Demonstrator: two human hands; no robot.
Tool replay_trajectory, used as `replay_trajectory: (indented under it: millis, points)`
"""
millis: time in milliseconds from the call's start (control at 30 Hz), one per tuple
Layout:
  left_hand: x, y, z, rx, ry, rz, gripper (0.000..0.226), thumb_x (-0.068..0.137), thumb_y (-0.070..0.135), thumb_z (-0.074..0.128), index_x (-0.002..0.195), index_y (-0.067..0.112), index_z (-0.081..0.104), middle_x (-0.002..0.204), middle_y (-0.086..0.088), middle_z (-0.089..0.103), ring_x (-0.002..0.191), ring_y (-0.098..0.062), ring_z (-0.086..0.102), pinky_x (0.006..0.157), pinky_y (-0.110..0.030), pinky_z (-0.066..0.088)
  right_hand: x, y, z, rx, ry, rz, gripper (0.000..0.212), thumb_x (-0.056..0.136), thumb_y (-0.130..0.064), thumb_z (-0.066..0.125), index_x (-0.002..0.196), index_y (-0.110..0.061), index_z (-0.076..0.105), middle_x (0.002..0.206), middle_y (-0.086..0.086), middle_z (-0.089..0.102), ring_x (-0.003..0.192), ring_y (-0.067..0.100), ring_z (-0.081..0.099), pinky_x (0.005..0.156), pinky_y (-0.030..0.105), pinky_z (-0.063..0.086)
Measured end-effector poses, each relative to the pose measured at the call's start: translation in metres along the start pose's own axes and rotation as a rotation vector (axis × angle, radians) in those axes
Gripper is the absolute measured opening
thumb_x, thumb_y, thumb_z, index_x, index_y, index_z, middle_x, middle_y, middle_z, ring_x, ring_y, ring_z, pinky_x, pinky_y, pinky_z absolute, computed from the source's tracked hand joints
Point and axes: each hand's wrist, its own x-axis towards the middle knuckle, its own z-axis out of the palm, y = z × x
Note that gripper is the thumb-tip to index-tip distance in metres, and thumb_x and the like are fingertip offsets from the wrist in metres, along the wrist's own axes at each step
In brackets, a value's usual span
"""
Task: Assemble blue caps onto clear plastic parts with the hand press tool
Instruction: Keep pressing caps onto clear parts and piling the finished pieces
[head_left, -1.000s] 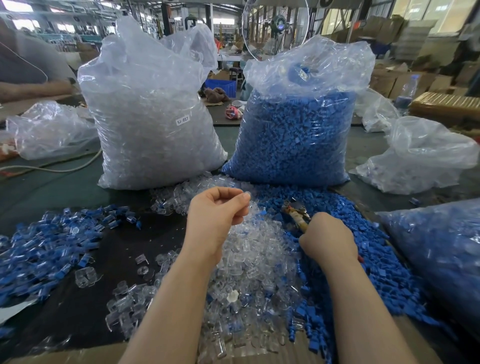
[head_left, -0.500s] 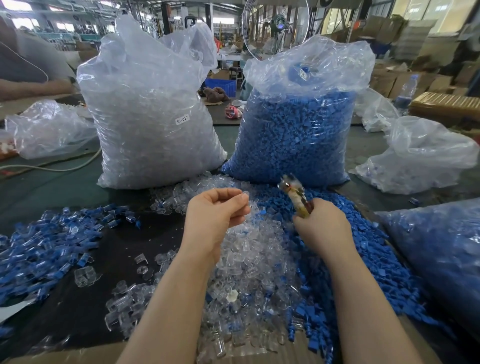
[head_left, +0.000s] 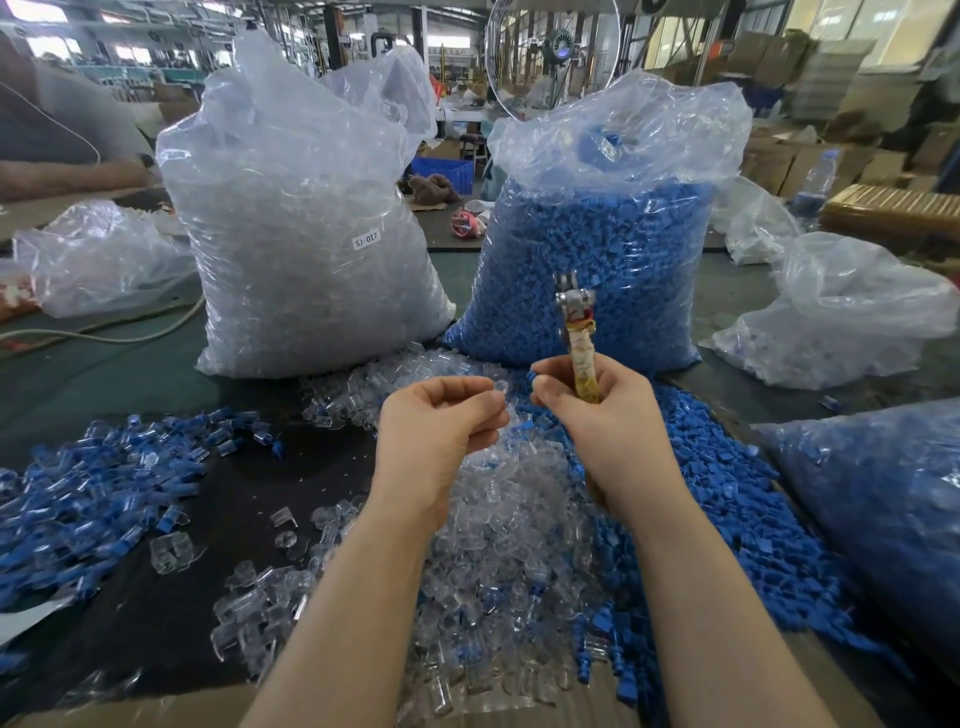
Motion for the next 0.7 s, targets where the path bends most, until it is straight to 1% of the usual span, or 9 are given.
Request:
replay_trajectory:
  millis: [67,133,200,233,300,333,433,533,700]
  points:
    - [0.0,0.0,0.001,0.019,0.022,0.026,0.01,0.08,0.004,0.077,0.089,0.006,0.072,0.069,-0.005,0.074,0.068,-0.013,0.073,0.058,-0.018,0.054,-0.001,-0.001,0.001,-0.017,-0.009,-0.041,0.008,0.087,-0.013,0.073,0.085,-0.021,0.071,0.08,0.001,0.07,0.069,0.009,0.061,0.061,0.012,0.048]
    - [-0.001,0.0,0.002,0.035,0.042,0.055,0.009,0.08,0.003,0.077,0.087,0.006,0.073,0.067,-0.004,0.073,0.066,-0.012,0.072,0.058,-0.017,0.054,-0.002,-0.001,0.003,-0.021,-0.018,-0.066,0.009,0.087,-0.012,0.073,0.085,-0.021,0.072,0.078,0.002,0.069,0.067,0.008,0.058,0.059,0.013,0.048]
    - [-0.002,0.001,0.004,0.041,0.056,0.078,0.009,0.08,0.002,0.076,0.087,0.006,0.073,0.066,-0.004,0.073,0.064,-0.011,0.072,0.057,-0.017,0.054,-0.002,0.001,0.005,-0.044,-0.038,-0.075,0.013,0.088,-0.012,0.072,0.084,-0.025,0.072,0.065,-0.001,0.065,0.056,0.004,0.051,0.051,0.014,0.044]
    - [-0.002,0.001,0.004,0.042,0.06,0.084,0.009,0.081,0.002,0.076,0.088,0.006,0.073,0.066,-0.004,0.073,0.064,-0.011,0.072,0.057,-0.017,0.054,-0.003,0.002,0.006,-0.055,-0.054,-0.077,0.016,0.089,-0.011,0.07,0.085,-0.026,0.072,0.058,-0.005,0.06,0.049,0.002,0.045,0.047,0.014,0.039]
    - [-0.002,0.002,0.005,0.046,0.063,0.089,0.009,0.081,0.001,0.075,0.089,0.006,0.073,0.067,-0.004,0.073,0.065,-0.012,0.072,0.058,-0.018,0.055,-0.003,0.004,0.008,-0.058,-0.077,-0.076,0.021,0.091,-0.008,0.066,0.086,-0.027,0.073,0.053,-0.009,0.053,0.043,0.002,0.035,0.043,0.014,0.032]
    - [-0.003,0.002,0.005,0.049,0.065,0.091,0.01,0.081,0.0,0.075,0.089,0.006,0.073,0.067,-0.004,0.073,0.065,-0.012,0.071,0.058,-0.018,0.055,-0.004,0.006,0.009,-0.063,-0.078,-0.08,0.022,0.092,-0.007,0.065,0.087,-0.028,0.073,0.052,-0.009,0.052,0.041,0.002,0.034,0.042,0.014,0.031]
    - [-0.003,0.003,0.005,0.05,0.068,0.095,0.01,0.08,0.0,0.076,0.088,0.006,0.073,0.068,-0.005,0.073,0.065,-0.013,0.071,0.059,-0.018,0.056,-0.004,0.007,0.012,-0.147,-0.03,-0.125,0.017,0.09,-0.011,0.067,0.085,-0.027,0.07,0.055,-0.015,0.057,0.044,0.002,0.044,0.045,0.01,0.032]
    - [-0.004,0.004,0.005,0.036,0.058,0.088,0.009,0.079,0.001,0.077,0.086,0.005,0.073,0.067,-0.005,0.073,0.065,-0.013,0.072,0.059,-0.018,0.055,-0.004,0.007,0.014,-0.216,0.044,-0.161,0.018,0.089,-0.017,0.07,0.078,-0.029,0.062,0.064,-0.023,0.061,0.058,-0.001,0.054,0.053,0.009,0.038]
    - [-0.005,0.004,0.009,0.036,0.05,0.1,0.008,0.078,0.002,0.079,0.082,0.008,0.074,0.07,-0.005,0.074,0.066,-0.013,0.072,0.059,-0.018,0.055,-0.004,0.009,0.015,-0.233,0.068,-0.163,0.016,0.088,-0.019,0.07,0.077,-0.026,0.06,0.067,-0.02,0.062,0.061,0.0,0.055,0.056,0.01,0.041]
